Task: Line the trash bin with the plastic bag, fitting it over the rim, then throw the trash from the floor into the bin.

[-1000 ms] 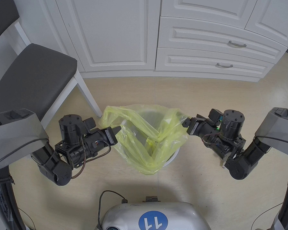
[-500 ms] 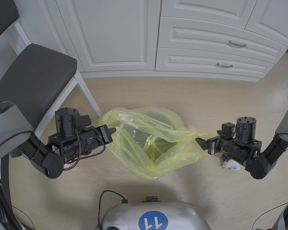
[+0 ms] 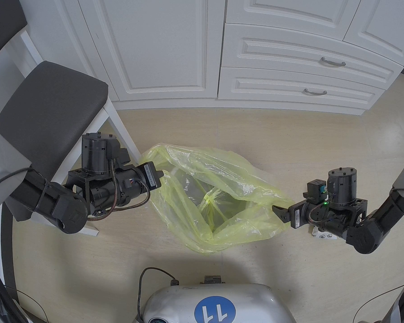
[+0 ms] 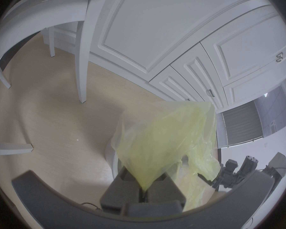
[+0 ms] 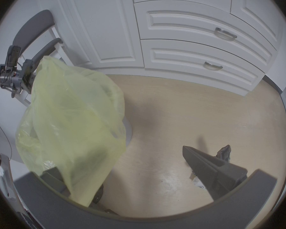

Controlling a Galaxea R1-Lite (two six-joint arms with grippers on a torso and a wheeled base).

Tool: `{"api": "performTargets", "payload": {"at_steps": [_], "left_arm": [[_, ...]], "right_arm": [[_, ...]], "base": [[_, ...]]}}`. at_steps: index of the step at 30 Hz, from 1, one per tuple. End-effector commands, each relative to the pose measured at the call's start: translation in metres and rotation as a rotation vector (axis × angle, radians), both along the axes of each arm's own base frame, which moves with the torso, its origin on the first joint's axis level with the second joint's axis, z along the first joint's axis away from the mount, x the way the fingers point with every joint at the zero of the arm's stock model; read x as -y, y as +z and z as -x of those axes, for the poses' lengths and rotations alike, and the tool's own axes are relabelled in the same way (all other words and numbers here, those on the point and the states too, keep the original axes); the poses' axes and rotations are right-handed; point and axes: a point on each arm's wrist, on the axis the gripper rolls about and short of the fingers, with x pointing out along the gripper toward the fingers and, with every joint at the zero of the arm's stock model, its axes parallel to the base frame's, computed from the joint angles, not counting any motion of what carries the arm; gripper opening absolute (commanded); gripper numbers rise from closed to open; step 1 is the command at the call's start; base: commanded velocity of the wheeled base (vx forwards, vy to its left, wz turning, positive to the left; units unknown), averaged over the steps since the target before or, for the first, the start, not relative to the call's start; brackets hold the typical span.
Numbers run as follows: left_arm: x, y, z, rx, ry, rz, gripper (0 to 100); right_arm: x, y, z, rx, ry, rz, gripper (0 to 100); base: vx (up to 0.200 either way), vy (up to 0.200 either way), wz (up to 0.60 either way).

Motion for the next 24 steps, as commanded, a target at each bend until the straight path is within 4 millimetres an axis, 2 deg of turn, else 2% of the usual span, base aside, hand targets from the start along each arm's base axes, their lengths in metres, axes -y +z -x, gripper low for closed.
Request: {"api": "performTargets", "payload": {"at_steps": [1, 6, 8, 11, 16, 20, 24], "left_arm": [[0.006, -0.010, -0.017, -0.018, 0.050, 0.022, 0], [0.010, -0.010, -0.027, -0.032, 0.086, 0.072, 0], [0.016, -0.010, -0.032, -0.042, 0.098, 0.113, 0], [0.021, -0.010, -0.035, -0.047, 0.117, 0.142, 0], [0.038, -0.014, -0.043, -0.046, 0.175, 0.182, 0], [0.046, -0.016, -0.041, -0.024, 0.190, 0.230, 0], [0.049, -0.017, -0.037, -0.029, 0.179, 0.222, 0]], "right_arm": [[-0.023, -0.023, -0.012, -0.037, 0.005, -0.028, 100], [-0.037, -0.027, -0.030, -0.006, -0.045, -0.135, 100], [-0.042, -0.026, -0.044, 0.015, -0.085, -0.200, 100], [-0.047, -0.022, -0.054, 0.031, -0.115, -0.268, 100], [-0.056, -0.009, -0.082, 0.089, -0.199, -0.464, 100], [-0.058, -0.006, -0.087, 0.088, -0.225, -0.545, 100], [-0.063, -0.010, -0.083, 0.067, -0.213, -0.536, 100]], "base": [[0.000, 0.000, 0.00], [0.000, 0.000, 0.00], [0.000, 0.000, 0.00], [0.000, 0.000, 0.00], [0.000, 0.000, 0.00], [0.000, 0.000, 0.00], [0.000, 0.000, 0.00]]}}
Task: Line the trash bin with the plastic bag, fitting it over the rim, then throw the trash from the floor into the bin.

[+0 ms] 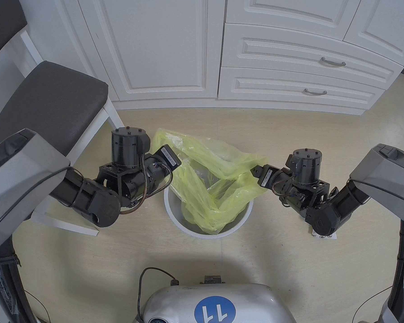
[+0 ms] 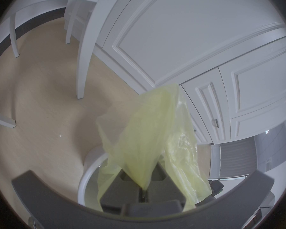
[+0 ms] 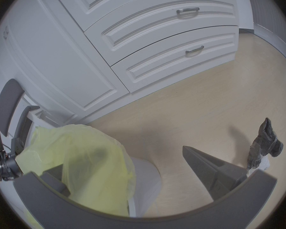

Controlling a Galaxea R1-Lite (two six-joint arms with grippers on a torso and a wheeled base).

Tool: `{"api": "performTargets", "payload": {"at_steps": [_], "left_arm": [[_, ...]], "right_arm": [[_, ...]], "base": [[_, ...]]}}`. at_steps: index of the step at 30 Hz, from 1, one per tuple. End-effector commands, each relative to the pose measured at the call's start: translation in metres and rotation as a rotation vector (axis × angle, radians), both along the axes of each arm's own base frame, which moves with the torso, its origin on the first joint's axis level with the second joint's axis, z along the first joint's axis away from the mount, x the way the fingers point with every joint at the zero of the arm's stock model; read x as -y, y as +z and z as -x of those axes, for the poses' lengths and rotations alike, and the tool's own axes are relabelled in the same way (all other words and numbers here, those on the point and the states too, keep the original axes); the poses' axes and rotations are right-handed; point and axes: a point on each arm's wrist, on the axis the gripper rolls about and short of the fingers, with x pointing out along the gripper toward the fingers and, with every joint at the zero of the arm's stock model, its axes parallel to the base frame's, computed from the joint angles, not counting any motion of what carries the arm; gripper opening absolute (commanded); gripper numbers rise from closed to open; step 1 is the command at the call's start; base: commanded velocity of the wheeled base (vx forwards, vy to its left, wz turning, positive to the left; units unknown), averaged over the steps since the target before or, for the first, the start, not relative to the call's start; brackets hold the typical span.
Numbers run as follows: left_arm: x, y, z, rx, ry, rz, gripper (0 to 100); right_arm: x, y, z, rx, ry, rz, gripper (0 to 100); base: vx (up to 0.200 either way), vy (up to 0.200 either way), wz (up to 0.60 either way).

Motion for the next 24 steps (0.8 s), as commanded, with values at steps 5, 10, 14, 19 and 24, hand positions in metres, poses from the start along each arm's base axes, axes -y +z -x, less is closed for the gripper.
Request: {"api": "performTargets", "payload": {"at_steps": [5, 10, 14, 19, 24], "left_arm": [[0.009, -0.016, 0.006, -0.044, -0.035, -0.041, 0], [0.013, -0.019, 0.014, -0.052, -0.057, -0.060, 0], [0.003, -0.007, 0.028, -0.015, -0.089, -0.122, 0], [-0.011, 0.006, 0.055, 0.022, -0.210, -0.176, 0], [-0.016, 0.006, 0.065, 0.049, -0.241, -0.260, 0]], "right_arm": [[-0.015, -0.019, 0.004, -0.040, 0.033, 0.014, 100], [-0.008, -0.018, 0.007, -0.043, 0.019, 0.031, 100], [0.014, 0.007, 0.014, -0.009, 0.006, 0.078, 100], [0.036, 0.019, 0.029, -0.011, 0.011, 0.200, 100], [0.051, 0.012, 0.037, -0.087, 0.019, 0.339, 100]], "base": [[0.000, 0.000, 0.00], [0.000, 0.000, 0.00], [0.000, 0.000, 0.00], [0.000, 0.000, 0.00], [0.000, 0.000, 0.00]]}}
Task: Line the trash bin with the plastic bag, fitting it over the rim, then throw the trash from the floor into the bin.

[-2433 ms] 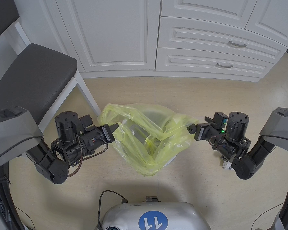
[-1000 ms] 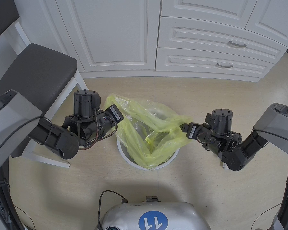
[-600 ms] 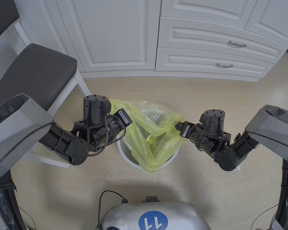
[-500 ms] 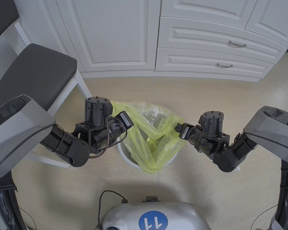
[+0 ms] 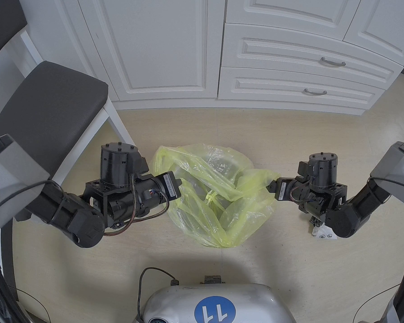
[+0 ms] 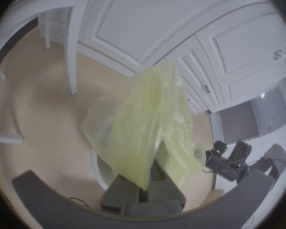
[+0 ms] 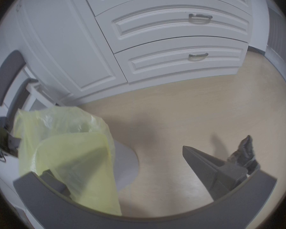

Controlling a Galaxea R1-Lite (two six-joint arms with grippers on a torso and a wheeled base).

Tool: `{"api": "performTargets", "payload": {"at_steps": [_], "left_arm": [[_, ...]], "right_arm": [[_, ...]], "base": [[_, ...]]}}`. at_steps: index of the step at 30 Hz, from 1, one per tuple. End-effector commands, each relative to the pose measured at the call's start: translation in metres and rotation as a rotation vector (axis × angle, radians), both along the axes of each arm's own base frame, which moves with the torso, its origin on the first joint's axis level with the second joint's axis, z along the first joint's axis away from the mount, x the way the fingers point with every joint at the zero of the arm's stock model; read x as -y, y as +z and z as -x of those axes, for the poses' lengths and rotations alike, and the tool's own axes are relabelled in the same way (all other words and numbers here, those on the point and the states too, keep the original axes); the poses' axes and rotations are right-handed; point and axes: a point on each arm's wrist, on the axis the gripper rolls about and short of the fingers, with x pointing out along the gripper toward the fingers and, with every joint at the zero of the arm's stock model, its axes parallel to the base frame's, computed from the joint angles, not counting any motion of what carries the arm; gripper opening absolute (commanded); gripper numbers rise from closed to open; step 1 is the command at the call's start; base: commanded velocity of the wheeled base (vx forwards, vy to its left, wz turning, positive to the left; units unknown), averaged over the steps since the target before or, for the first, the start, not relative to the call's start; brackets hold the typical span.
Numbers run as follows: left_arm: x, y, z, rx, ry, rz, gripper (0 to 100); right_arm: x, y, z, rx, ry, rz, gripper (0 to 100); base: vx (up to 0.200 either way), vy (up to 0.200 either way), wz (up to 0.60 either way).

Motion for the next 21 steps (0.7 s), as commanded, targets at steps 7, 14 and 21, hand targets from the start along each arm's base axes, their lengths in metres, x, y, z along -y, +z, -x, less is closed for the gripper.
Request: {"api": "performTargets", "payload": {"at_steps": [7, 14, 21], "left_arm": [[-0.022, -0.006, 0.009, -0.024, -0.014, -0.157, 0], [-0.028, -0.024, 0.007, -0.088, -0.041, -0.270, 0], [-0.031, -0.041, 0.002, -0.128, -0.049, -0.319, 0]], "right_arm": [[0.023, -0.015, 0.015, -0.105, 0.009, 0.192, 100], [0.020, -0.030, 0.024, -0.154, 0.046, 0.252, 100], [0.010, -0.057, 0.037, -0.227, 0.129, 0.352, 100]], "base": [[0.000, 0.000, 0.00], [0.000, 0.000, 0.00], [0.000, 0.000, 0.00]]}}
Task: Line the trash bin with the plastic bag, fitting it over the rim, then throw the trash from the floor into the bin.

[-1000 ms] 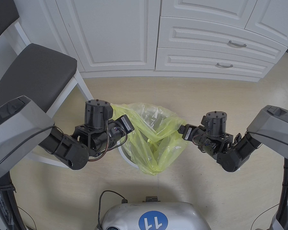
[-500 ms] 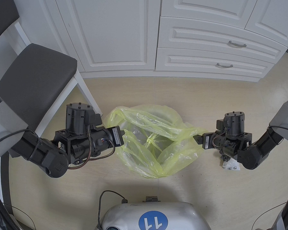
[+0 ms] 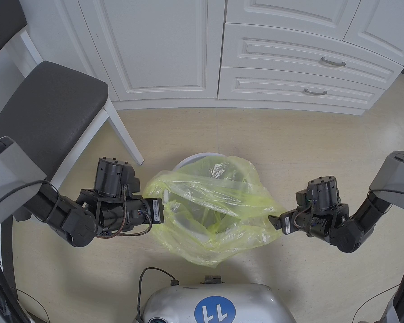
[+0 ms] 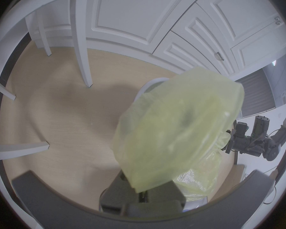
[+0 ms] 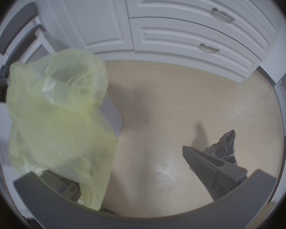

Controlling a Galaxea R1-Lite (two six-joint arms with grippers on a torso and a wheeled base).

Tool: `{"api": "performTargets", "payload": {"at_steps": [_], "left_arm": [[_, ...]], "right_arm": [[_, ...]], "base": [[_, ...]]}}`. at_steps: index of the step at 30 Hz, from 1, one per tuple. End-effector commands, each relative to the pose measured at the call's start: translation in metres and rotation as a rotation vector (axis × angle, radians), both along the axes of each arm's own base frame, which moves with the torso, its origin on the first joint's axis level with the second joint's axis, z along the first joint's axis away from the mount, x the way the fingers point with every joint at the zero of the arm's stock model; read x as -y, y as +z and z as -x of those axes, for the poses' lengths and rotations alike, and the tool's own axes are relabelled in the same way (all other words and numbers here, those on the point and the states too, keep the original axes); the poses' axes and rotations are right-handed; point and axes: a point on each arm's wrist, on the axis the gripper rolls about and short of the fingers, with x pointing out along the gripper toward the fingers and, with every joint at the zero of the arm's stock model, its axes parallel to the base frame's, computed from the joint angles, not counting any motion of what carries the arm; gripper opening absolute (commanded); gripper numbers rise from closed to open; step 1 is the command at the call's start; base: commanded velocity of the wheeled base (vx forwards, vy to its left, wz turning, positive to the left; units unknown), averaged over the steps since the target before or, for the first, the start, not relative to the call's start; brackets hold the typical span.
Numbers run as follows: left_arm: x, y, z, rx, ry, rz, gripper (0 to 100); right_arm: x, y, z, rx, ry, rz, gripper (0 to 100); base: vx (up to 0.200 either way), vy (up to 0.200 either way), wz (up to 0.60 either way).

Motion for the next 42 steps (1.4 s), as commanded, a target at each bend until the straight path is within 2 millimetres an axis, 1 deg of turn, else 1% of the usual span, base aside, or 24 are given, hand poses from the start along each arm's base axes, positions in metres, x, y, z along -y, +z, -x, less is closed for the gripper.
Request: {"api": "performTargets", "payload": {"at_steps": [1, 3, 5, 8, 9, 10, 11, 12, 13, 14, 15, 16, 19, 24, 27, 32, 34, 35, 36, 37, 38, 39, 40, 42], "left_arm": [[-0.003, -0.012, -0.003, -0.033, 0.000, -0.032, 0], [-0.004, -0.013, -0.004, -0.038, 0.002, -0.035, 0], [-0.005, -0.012, -0.006, -0.023, 0.006, -0.028, 0], [-0.009, -0.005, -0.003, -0.006, 0.011, -0.023, 0], [-0.009, -0.005, -0.003, -0.006, 0.011, -0.023, 0], [-0.011, 0.003, 0.000, 0.014, 0.009, -0.017, 0], [-0.012, 0.015, 0.006, 0.038, 0.003, -0.007, 0], [-0.012, 0.015, 0.006, 0.038, 0.003, -0.007, 0], [-0.012, 0.024, 0.013, 0.059, -0.006, 0.002, 0], [-0.011, 0.026, 0.015, 0.063, -0.009, 0.004, 0], [-0.010, 0.032, 0.021, 0.075, -0.020, 0.009, 0], [-0.010, 0.033, 0.024, 0.077, -0.025, 0.011, 0], [-0.008, 0.036, 0.026, 0.088, -0.032, 0.016, 0], [-0.008, 0.037, 0.025, 0.097, -0.028, 0.022, 0], [-0.007, 0.038, 0.024, 0.097, -0.028, 0.028, 0], [-0.005, 0.035, 0.019, 0.094, -0.023, 0.036, 0], [-0.001, 0.030, 0.011, 0.084, -0.004, 0.058, 0], [0.000, 0.028, 0.008, 0.081, 0.005, 0.069, 0], [0.000, 0.027, 0.007, 0.080, 0.006, 0.071, 0], [0.002, 0.023, 0.002, 0.078, 0.016, 0.082, 0], [0.002, 0.023, 0.002, 0.078, 0.016, 0.082, 0], [0.002, 0.017, -0.006, 0.072, 0.035, 0.087, 0], [0.002, 0.017, -0.006, 0.072, 0.035, 0.087, 0], [-0.003, 0.007, -0.018, 0.061, 0.071, 0.096, 0]], "right_arm": [[-0.005, -0.019, 0.005, -0.053, 0.027, 0.034, 100], [-0.007, -0.025, 0.004, -0.064, 0.030, 0.041, 100], [-0.009, -0.026, 0.001, -0.058, 0.025, 0.033, 100], [-0.009, -0.014, 0.003, 0.002, 0.019, 0.017, 100], [-0.009, -0.014, 0.003, 0.002, 0.019, 0.017, 100], [-0.007, 0.000, 0.009, 0.055, 0.008, 0.011, 100], [-0.005, 0.018, 0.022, 0.110, 0.026, 0.005, 100], [-0.005, 0.018, 0.022, 0.110, 0.026, 0.005, 100], [-0.003, 0.033, 0.032, 0.147, 0.040, 0.003, 100], [-0.002, 0.036, 0.035, 0.153, 0.042, 0.001, 100], [-0.002, 0.043, 0.045, 0.163, 0.057, -0.003, 100], [-0.002, 0.046, 0.049, 0.167, 0.062, -0.004, 100], [-0.001, 0.048, 0.053, 0.173, 0.072, -0.007, 100], [0.002, 0.045, 0.056, 0.153, 0.117, -0.022, 100], [0.006, 0.045, 0.056, 0.135, 0.206, -0.075, 100], [0.016, 0.047, 0.054, 0.152, 0.291, -0.164, 100], [0.020, 0.047, 0.055, 0.163, 0.326, -0.202, 100], [0.026, 0.048, 0.055, 0.191, 0.382, -0.268, 100], [0.027, 0.048, 0.055, 0.195, 0.386, -0.275, 100], [0.033, 0.049, 0.054, 0.225, 0.400, -0.306, 100], [0.033, 0.049, 0.054, 0.225, 0.400, -0.306, 100], [0.039, 0.048, 0.052, 0.246, 0.407, -0.353, 100], [0.039, 0.048, 0.052, 0.246, 0.407, -0.353, 100], [0.048, 0.040, 0.046, 0.257, 0.436, -0.408, 100]], "base": [[0.000, 0.000, 0.00], [0.000, 0.000, 0.00], [0.000, 0.000, 0.00], [0.000, 0.000, 0.00], [0.000, 0.000, 0.00], [0.000, 0.000, 0.00], [0.000, 0.000, 0.00], [0.000, 0.000, 0.00], [0.000, 0.000, 0.00], [0.000, 0.000, 0.00], [0.000, 0.000, 0.00], [0.000, 0.000, 0.00], [0.000, 0.000, 0.00], [0.000, 0.000, 0.00], [0.000, 0.000, 0.00], [0.000, 0.000, 0.00], [0.000, 0.000, 0.00], [0.000, 0.000, 0.00], [0.000, 0.000, 0.00], [0.000, 0.000, 0.00], [0.000, 0.000, 0.00], [0.000, 0.000, 0.00], [0.000, 0.000, 0.00], [0.000, 0.000, 0.00]]}}
